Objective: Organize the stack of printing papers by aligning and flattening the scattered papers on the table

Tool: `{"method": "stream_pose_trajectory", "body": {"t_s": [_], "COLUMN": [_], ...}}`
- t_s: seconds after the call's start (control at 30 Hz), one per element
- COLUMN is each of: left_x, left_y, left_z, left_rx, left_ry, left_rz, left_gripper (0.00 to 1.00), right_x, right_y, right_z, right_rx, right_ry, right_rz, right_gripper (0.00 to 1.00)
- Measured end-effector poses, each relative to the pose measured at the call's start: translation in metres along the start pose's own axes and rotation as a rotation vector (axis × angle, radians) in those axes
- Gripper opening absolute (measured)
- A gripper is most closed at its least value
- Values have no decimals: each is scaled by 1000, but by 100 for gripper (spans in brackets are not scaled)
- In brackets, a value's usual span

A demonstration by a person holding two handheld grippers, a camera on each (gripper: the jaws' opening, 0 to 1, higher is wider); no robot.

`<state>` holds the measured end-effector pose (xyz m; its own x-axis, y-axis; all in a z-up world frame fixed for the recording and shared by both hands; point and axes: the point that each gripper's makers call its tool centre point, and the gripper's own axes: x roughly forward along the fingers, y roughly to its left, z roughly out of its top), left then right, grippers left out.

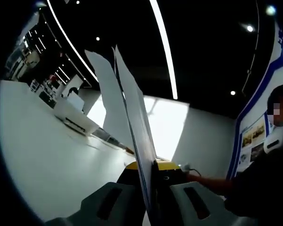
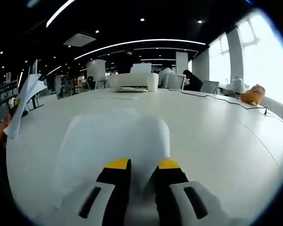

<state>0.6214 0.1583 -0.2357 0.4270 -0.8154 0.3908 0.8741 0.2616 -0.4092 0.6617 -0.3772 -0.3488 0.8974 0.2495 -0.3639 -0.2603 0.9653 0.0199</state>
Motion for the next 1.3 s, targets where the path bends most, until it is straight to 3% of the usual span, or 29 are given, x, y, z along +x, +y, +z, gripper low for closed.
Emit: {"method": "stream_pose_trajectory", "body": {"t_s": [0.37,0.57,0.63,0.7,0.8,1.13,1.3], "left_x": [0,0,0,0,0,-1,0], "left_y": [-2,-1,0,1,1,3,2], "left_z": [0,0,0,0,0,0,0], "left_rx": [1,2,1,1,1,3,3], "left_ry": [0,0,0,0,0,2,2], "left_rz": [-1,-2,-1,-1,0,3,2], "left_gripper": [7,7,7,7,7,7,7], "right_x": [-2,-3,-4,-9,-18,-61,-77], "right_y": [8,17,24,31,33,69,89], "right_z": [-1,3,12,31,42,89,107], "right_rx": [-26,-31,0,5,33,100,83], "right_ry": [3,-19,-65,-161,-232,-521,-595], "right_rz": [20,31,67,108,104,176,192], "right_gripper": [0,0,0,0,0,0,0]}}
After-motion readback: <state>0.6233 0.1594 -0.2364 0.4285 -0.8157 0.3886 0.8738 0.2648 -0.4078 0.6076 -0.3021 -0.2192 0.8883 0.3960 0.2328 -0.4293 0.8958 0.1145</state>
